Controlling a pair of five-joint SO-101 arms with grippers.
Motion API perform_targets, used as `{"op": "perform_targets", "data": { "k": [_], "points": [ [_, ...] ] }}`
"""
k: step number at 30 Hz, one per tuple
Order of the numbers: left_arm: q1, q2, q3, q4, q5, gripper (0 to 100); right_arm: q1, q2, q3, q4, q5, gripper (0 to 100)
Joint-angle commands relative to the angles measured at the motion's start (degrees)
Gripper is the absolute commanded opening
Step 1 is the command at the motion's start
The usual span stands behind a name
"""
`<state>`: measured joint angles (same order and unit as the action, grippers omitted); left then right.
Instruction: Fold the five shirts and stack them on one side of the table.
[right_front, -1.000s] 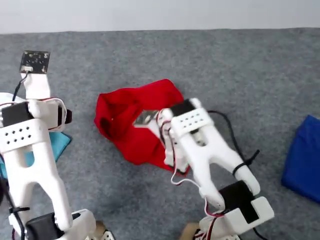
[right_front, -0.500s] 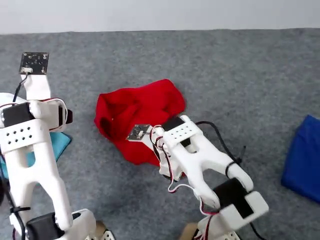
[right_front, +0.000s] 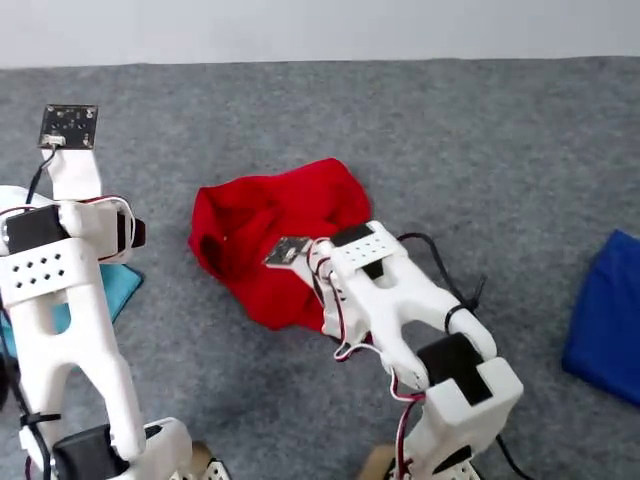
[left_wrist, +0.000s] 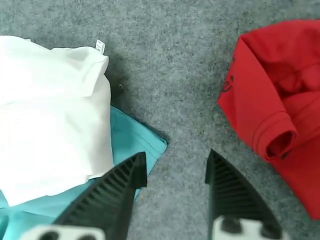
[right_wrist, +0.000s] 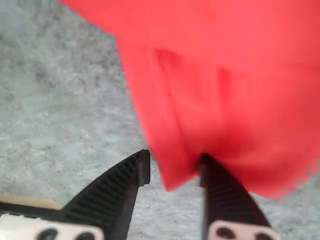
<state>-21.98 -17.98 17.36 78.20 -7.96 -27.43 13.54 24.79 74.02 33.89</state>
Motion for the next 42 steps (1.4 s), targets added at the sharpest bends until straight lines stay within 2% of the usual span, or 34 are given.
{"op": "perform_targets", "data": {
  "k": [1, 11, 17, 20, 27, 33, 37, 42],
  "points": [
    [0.0, -1.9, -0.3, -0.8, 0.5, 20, 0.8, 3.3, -0.1, -1.0, 0.4, 5.5],
    [0.0, -2.0, -0.3, -0.6, 0.5, 20, 1.8, 3.2, -3.6, 5.4, 0.3, 1.1],
    [0.4, -2.0, -3.0, -0.7, 1.0, 20, 8.8, 1.5, -14.6, 17.0, 0.2, 1.1],
    [1.6, -1.7, -5.8, -1.1, 3.8, 20, 11.7, -2.7, -19.0, 20.6, 0.2, 1.1],
    [13.0, -1.6, -8.5, -1.1, 4.6, 20, 13.1, -13.5, -21.5, 25.9, 0.2, 1.1],
    [22.8, -0.4, -7.7, -6.1, 5.1, 20, 17.3, -20.7, -21.5, 26.5, 0.2, 1.1],
    [26.8, 6.6, -7.8, -9.8, 5.8, 20, 23.3, -22.8, -21.4, 26.5, 0.2, 1.1],
    [31.6, 16.2, -10.7, -9.8, 5.5, 20, 27.4, -23.5, -21.4, 26.6, 0.2, 1.1]
  ]
}}
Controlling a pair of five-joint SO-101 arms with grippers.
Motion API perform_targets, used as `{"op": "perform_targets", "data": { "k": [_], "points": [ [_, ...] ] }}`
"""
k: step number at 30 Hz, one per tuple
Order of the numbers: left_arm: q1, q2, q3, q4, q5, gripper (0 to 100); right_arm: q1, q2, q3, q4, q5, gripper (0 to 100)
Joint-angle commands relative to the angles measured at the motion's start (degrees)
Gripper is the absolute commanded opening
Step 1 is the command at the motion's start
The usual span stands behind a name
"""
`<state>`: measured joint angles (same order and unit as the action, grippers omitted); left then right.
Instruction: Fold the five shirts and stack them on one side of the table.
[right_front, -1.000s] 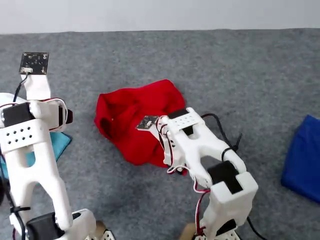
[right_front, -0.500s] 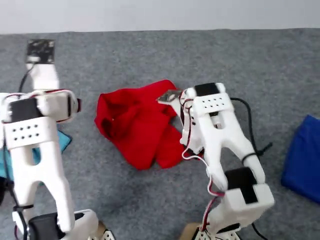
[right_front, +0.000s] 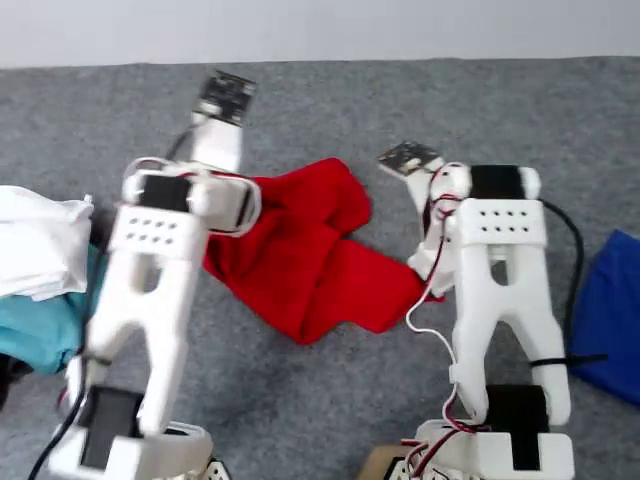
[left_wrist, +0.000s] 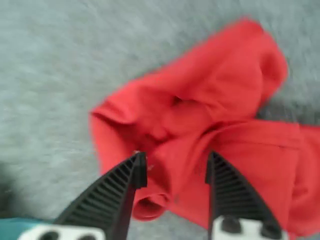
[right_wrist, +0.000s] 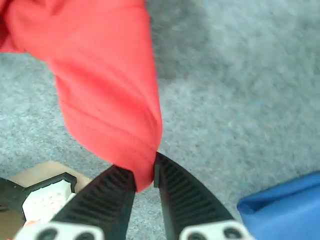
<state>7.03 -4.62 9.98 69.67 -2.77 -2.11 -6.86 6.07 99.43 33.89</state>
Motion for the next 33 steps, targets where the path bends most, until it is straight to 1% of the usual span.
{"op": "perform_targets", "data": {
  "k": [1, 7, 9, 12, 16, 22, 26, 28, 33],
  "points": [
    [3.5, 4.4, -4.2, -1.3, -0.3, 20, 2.3, -3.1, -2.6, 1.2, 0.2, 1.1],
    [6.2, 12.5, -10.5, -1.3, -5.1, 21, 2.5, -3.1, -2.6, 1.2, 0.2, 1.1],
    [7.1, 15.2, -13.4, -0.1, -7.2, 23, 2.5, -3.1, -2.6, 1.2, 0.1, 1.1],
    [8.7, 20.3, -18.3, 2.2, -7.6, 27, 2.5, -3.1, -2.6, 1.2, -0.4, 1.1],
    [10.6, 27.3, -27.2, 8.7, -7.6, 28, 2.4, -3.1, -2.6, 1.2, -1.8, 1.1],
    [10.0, 35.3, -42.5, 21.1, -7.9, 28, 2.5, -3.1, -2.6, 1.2, -1.8, 1.1],
    [9.6, 38.9, -52.4, 29.5, -11.5, 28, 2.5, -3.1, -2.6, 2.0, -1.8, 1.1],
    [9.4, 40.2, -55.0, 31.0, -12.5, 28, 2.6, -3.1, -2.5, 2.1, -1.9, 1.1],
    [9.6, 40.4, -55.1, 30.9, -16.6, 28, 2.4, -3.1, -2.5, 2.7, -3.4, 1.1]
  ]
}}
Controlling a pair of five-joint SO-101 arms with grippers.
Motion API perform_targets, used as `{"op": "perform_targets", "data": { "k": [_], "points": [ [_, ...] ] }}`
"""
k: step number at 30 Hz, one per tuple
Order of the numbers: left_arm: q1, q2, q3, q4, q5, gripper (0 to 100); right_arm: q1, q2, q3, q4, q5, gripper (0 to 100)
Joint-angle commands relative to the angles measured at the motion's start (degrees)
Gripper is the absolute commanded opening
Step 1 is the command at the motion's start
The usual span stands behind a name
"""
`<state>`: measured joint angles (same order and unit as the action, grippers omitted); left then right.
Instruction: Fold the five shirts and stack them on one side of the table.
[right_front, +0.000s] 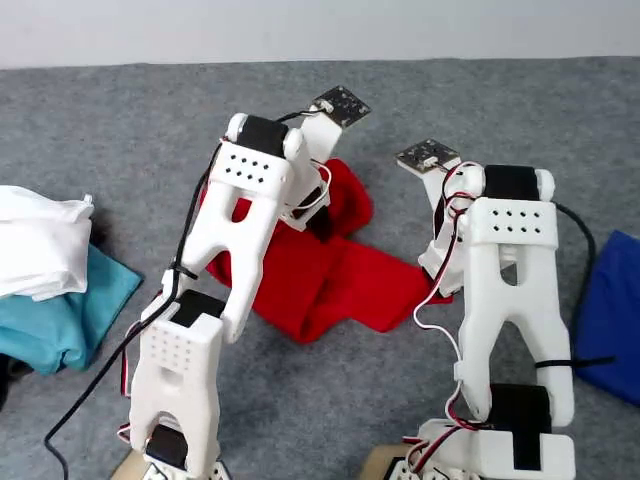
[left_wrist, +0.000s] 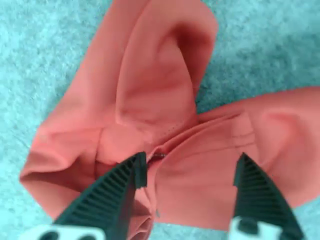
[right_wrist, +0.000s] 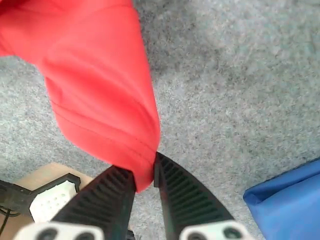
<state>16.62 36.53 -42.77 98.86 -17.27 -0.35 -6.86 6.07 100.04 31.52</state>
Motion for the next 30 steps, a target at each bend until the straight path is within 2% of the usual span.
{"op": "perform_targets", "data": {
  "k": [1, 15, 30],
  "points": [
    [0.2, -0.7, -2.3, 1.8, -2.8, 28, 0.7, -3.1, -2.5, 2.2, -1.1, 1.1],
    [2.1, 2.5, -2.9, 1.5, -22.1, 28, 0.6, -3.1, -2.5, 2.2, -1.1, 1.0],
    [5.9, 6.2, -3.7, -4.0, -24.8, 26, 0.7, -3.1, -2.5, 2.2, -1.1, 1.0]
  ]
}}
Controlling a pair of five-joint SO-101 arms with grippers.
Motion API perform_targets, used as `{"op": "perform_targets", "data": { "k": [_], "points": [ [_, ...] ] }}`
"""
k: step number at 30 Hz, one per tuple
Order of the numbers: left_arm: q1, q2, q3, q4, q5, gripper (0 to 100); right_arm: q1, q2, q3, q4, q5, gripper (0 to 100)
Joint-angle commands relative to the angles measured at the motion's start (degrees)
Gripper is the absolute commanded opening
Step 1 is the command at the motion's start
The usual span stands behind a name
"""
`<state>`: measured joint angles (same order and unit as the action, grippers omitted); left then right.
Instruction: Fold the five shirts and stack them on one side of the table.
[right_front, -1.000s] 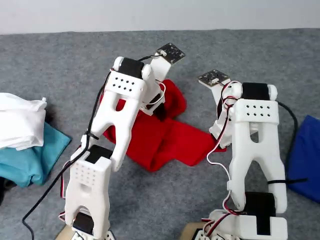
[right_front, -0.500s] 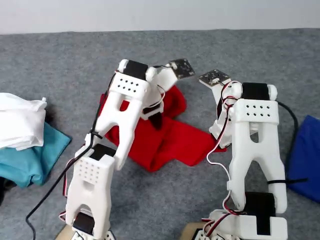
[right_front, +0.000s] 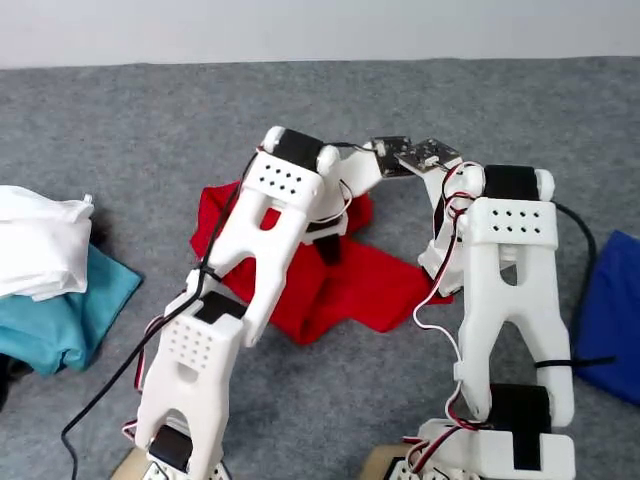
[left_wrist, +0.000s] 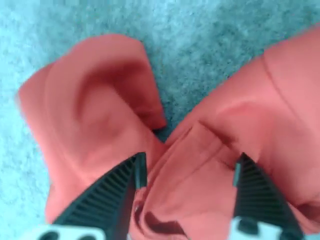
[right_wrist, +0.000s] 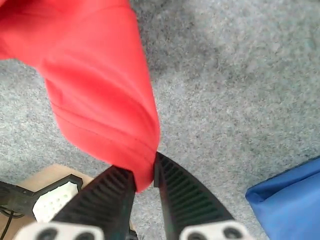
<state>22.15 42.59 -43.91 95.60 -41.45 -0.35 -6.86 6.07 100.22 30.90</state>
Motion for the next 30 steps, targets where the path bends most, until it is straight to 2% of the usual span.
{"op": "perform_targets", "data": {
  "k": [1, 6, 8, 11, 19, 30],
  "points": [
    [0.4, 0.7, -3.0, -0.5, -0.6, 24, 0.7, -3.1, -2.5, 2.0, -0.5, 1.0],
    [0.2, 0.8, -4.4, 0.2, -0.6, 4, 0.7, -3.1, -2.5, 1.9, -0.5, 1.0],
    [0.2, 0.0, -5.7, 1.9, -0.7, 0, 0.7, -3.0, -2.5, 1.8, -0.4, 1.0],
    [0.0, -1.6, -8.4, 4.8, -0.7, 1, 0.7, -3.0, -2.5, 1.6, -0.4, 1.0],
    [-5.5, -8.0, -10.1, 4.8, -0.4, 1, 0.8, -3.1, -2.5, 1.8, -0.2, 1.0],
    [-19.7, -9.5, -10.0, 4.9, -0.3, 1, 0.8, -3.1, -2.6, 1.7, -0.2, 1.0]
  ]
}}
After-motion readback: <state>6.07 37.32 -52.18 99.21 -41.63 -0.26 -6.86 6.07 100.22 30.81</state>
